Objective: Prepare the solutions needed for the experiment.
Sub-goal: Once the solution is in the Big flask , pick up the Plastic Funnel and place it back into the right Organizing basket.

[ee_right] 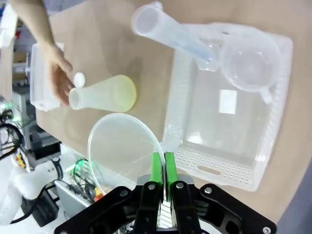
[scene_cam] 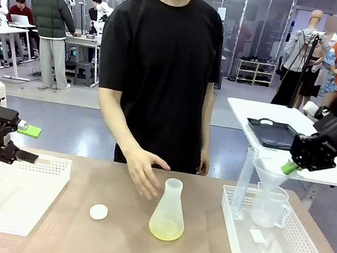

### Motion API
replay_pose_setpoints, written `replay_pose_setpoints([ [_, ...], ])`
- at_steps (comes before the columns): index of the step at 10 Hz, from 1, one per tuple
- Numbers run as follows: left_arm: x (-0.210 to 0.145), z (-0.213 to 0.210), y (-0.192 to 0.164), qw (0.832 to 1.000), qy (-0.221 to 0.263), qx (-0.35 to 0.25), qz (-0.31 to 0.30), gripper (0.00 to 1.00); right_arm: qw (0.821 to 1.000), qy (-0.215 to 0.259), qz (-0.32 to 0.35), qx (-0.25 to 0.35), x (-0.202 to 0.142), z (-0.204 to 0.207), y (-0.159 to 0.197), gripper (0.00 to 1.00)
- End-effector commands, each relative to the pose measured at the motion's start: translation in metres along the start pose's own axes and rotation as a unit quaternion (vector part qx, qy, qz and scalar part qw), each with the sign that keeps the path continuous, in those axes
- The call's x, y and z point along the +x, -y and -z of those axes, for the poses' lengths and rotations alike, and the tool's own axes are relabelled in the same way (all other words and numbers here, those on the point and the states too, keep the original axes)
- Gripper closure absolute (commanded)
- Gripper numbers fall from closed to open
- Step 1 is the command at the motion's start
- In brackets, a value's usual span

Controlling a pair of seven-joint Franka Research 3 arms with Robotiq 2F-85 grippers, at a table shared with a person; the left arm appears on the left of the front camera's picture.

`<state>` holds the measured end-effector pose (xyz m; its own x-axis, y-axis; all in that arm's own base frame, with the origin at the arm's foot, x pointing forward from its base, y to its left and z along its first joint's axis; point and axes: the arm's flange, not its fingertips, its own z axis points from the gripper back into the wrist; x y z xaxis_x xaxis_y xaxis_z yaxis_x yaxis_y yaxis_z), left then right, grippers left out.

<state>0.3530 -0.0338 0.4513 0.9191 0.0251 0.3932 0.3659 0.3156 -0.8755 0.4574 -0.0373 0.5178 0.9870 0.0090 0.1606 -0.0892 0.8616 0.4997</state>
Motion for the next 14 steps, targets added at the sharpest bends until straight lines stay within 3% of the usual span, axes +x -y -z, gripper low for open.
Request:
replay_pose_setpoints([
  [1, 0.0, 0.002, 0.002, 1.0, 0.008, -0.013, -0.001, 0.0, 0.999, -0.002, 0.039, -0.026, -0.008, 0.004, 0.01, 1.0],
  [6, 0.0, 0.002, 0.002, 1.0, 0.008, -0.013, -0.001, 0.0, 0.982, -0.04, 0.148, -0.106, -0.011, 0.048, 0.025, 1.0],
  [10, 0.0, 0.002, 0.002, 1.0, 0.008, -0.013, -0.001, 0.0, 0.972, -0.054, 0.172, -0.153, -0.001, 0.104, 0.015, 1.0],
  [13, 0.0, 0.002, 0.002, 1.0, 0.008, -0.013, -0.001, 0.0, 0.959, -0.029, 0.19, -0.207, 0.013, 0.12, 0.016, 1.0],
  [14, 0.0, 0.002, 0.002, 1.0, 0.008, -0.013, -0.001, 0.0, 0.958, -0.033, 0.194, -0.21, 0.015, 0.121, 0.016, 0.92],
])
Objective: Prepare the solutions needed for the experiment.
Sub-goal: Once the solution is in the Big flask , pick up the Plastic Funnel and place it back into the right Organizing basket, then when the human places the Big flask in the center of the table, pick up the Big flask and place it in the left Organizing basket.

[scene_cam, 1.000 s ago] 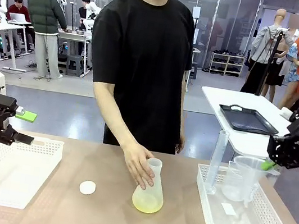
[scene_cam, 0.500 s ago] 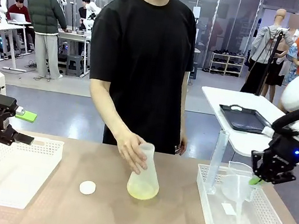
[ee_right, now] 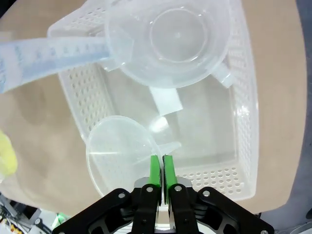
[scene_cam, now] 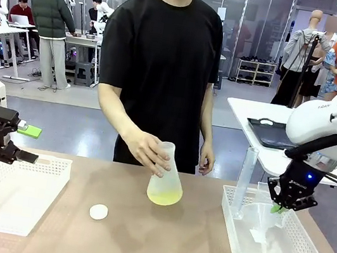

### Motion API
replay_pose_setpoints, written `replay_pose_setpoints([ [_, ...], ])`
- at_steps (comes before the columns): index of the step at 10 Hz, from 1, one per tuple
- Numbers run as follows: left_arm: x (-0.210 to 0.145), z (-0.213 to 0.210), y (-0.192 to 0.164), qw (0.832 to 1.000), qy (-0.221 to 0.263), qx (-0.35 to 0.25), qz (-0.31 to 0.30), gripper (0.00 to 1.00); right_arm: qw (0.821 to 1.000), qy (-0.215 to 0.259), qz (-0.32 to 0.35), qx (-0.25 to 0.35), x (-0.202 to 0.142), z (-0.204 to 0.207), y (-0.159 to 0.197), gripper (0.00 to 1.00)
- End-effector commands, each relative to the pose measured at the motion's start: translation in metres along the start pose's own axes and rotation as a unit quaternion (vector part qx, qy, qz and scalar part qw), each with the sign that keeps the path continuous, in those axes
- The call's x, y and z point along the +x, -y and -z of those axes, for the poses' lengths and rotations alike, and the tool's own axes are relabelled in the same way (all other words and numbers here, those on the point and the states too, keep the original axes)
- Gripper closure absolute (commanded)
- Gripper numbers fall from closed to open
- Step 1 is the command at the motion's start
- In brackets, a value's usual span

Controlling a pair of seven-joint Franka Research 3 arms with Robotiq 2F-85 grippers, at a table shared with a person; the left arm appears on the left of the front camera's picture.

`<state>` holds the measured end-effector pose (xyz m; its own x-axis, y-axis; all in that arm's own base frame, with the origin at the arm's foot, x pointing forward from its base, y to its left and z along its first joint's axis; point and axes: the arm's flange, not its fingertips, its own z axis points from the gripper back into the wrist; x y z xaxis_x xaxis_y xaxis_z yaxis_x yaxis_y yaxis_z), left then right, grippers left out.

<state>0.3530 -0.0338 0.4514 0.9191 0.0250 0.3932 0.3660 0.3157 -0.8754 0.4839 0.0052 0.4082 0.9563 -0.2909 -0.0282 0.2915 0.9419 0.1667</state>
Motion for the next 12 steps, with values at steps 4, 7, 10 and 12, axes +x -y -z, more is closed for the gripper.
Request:
replay_pose_setpoints([
  [4, 0.0, 0.002, 0.002, 1.0, 0.008, -0.013, -0.001, 0.0, 0.999, 0.005, 0.032, -0.025, 0.006, 0.004, -0.012, 0.53],
  [7, 0.0, 0.002, 0.002, 1.0, 0.008, -0.013, -0.001, 0.0, 1.0, -0.003, 0.008, -0.008, 0.002, 0.005, -0.001, 0.37],
  [10, 0.0, 0.002, 0.002, 1.0, 0.008, -0.013, -0.001, 0.0, 1.0, -0.003, 0.008, -0.008, 0.002, 0.005, -0.001, 0.37],
  [12, 0.0, 0.002, 0.002, 1.0, 0.008, -0.013, -0.001, 0.0, 1.0, -0.003, 0.008, -0.008, 0.002, 0.005, -0.001, 0.37],
])
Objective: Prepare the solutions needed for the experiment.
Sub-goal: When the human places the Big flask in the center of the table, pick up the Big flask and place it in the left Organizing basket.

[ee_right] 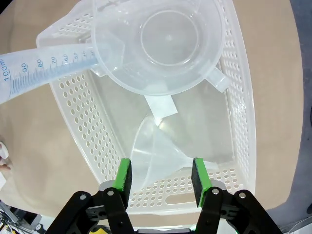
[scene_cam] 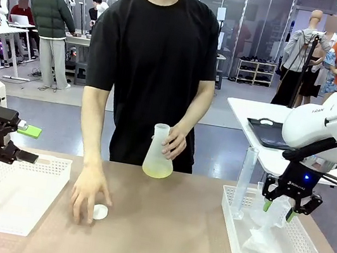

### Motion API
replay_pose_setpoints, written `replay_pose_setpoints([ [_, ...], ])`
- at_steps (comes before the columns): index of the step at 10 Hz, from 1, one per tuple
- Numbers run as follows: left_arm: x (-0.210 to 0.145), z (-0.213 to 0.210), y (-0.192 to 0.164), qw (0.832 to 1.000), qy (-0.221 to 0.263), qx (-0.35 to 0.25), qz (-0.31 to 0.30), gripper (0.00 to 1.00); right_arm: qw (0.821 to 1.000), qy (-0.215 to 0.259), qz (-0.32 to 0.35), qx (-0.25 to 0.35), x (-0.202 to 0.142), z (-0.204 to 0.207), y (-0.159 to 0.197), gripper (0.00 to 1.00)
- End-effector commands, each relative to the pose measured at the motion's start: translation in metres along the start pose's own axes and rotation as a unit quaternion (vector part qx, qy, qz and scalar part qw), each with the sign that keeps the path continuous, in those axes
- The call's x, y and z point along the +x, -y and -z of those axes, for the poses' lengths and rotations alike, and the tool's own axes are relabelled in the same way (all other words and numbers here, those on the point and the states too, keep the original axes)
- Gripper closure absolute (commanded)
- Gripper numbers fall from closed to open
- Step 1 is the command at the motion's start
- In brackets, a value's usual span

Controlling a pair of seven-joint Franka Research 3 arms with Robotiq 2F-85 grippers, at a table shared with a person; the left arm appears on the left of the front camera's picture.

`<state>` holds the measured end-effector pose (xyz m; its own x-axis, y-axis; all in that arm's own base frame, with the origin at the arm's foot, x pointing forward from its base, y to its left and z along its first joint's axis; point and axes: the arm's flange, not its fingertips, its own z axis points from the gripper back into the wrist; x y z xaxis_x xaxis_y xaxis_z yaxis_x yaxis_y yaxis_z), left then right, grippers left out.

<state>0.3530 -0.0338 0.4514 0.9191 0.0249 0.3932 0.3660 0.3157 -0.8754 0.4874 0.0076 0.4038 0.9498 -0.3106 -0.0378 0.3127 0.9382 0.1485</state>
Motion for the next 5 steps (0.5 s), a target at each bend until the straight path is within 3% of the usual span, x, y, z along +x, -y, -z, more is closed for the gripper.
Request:
replay_pose_setpoints([
  [1, 0.0004, 0.0022, 0.002, 1.0, 0.008, -0.013, -0.001, 0.0, 1.0, 0.0, -0.003, 0.0, -0.0003, -0.0002, 0.0011, 0.37],
  [5, 0.0004, 0.0022, 0.002, 1.0, 0.008, -0.013, -0.001, 0.0, 1.0, 0.0, 0.0, 0.0, 0.0, 0.0, 0.0, 0.37],
])
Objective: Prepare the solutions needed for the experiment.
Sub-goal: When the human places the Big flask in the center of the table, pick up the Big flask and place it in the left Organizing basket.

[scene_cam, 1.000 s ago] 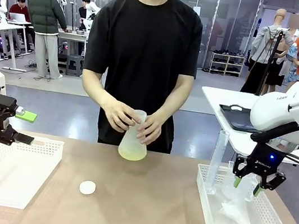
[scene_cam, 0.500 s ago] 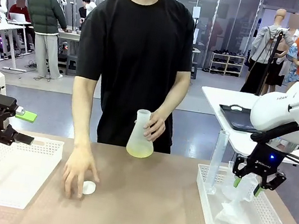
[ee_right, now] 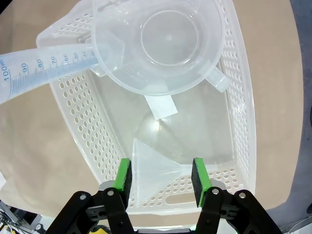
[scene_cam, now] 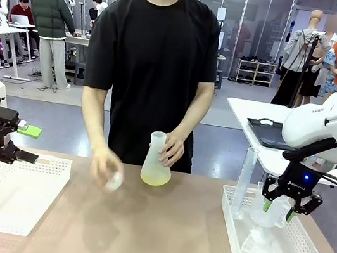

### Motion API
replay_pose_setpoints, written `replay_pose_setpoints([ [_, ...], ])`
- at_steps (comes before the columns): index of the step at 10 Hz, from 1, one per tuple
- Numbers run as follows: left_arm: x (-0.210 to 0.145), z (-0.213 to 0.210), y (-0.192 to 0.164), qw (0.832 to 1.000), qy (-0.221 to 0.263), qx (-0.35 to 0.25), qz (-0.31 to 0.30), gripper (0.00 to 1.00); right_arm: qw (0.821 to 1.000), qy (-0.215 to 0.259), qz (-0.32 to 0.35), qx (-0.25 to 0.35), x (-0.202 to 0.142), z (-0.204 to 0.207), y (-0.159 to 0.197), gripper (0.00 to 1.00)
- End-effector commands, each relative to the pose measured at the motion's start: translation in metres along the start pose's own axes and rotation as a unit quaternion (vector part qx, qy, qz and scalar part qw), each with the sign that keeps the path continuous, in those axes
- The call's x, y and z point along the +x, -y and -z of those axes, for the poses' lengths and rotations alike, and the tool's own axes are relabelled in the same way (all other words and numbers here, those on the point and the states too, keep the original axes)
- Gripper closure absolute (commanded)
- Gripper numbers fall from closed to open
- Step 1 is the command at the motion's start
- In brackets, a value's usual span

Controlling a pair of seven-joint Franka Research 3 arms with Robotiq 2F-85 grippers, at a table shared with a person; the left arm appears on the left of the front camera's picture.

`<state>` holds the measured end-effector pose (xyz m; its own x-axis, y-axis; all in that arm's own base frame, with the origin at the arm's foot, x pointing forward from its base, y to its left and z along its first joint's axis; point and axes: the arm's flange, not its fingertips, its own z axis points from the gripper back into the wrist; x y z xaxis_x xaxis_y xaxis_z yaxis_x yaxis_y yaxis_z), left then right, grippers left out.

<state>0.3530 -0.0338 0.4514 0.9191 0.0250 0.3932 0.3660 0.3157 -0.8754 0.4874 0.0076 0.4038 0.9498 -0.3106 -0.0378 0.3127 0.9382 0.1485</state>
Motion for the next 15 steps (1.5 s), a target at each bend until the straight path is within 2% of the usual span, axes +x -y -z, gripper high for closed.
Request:
replay_pose_setpoints([
  [1, 0.0, 0.002, 0.002, 1.0, 0.008, -0.013, -0.001, 0.0, 0.999, 0.044, -0.012, 0.027, -0.023, -0.022, -0.006, 0.37],
  [3, 0.0, 0.002, 0.002, 1.0, 0.008, -0.013, -0.001, 0.0, 0.991, 0.084, -0.024, 0.101, -0.055, -0.062, -0.018, 0.37],
  [4, 0.0, 0.002, 0.002, 1.0, 0.008, -0.013, -0.001, 0.0, 0.982, 0.111, -0.042, 0.149, -0.072, -0.082, -0.024, 0.37],
  [6, 0.0, 0.002, 0.002, 1.0, 0.008, -0.013, -0.001, 0.0, 0.945, 0.116, -0.067, 0.298, -0.102, -0.118, -0.033, 0.37],
  [8, 0.0, 0.002, 0.002, 1.0, 0.008, -0.013, -0.001, 0.0, 0.888, 0.054, -0.092, 0.448, -0.118, -0.141, -0.033, 0.37],
  [9, 0.0, 0.002, 0.002, 1.0, 0.008, -0.013, -0.001, 0.0, 0.869, 0.026, -0.093, 0.486, -0.121, -0.144, -0.035, 0.37],
  [10, 0.0, 0.002, 0.002, 1.0, 0.008, -0.013, -0.001, 0.0, 0.846, -0.024, -0.086, 0.525, -0.125, -0.144, -0.037, 0.37],
  [11, 0.0, 0.002, 0.002, 1.0, 0.008, -0.013, -0.001, 0.0, 0.833, -0.059, -0.065, 0.547, -0.127, -0.141, -0.038, 0.37],
  [12, 0.0, 0.002, 0.002, 1.0, 0.008, -0.013, -0.001, 0.0, 0.824, -0.062, -0.058, 0.56, -0.128, -0.137, -0.037, 0.37],
  [13, 0.0, 0.002, 0.002, 1.0, 0.008, -0.013, -0.001, 0.0, 0.806, -0.094, -0.051, 0.582, -0.128, -0.132, -0.036, 0.37],
  [15, 0.0, 0.002, 0.002, 1.0, 0.008, -0.013, -0.001, 0.0, 0.778, -0.125, -0.028, 0.615, -0.13, -0.125, -0.034, 0.37],
])
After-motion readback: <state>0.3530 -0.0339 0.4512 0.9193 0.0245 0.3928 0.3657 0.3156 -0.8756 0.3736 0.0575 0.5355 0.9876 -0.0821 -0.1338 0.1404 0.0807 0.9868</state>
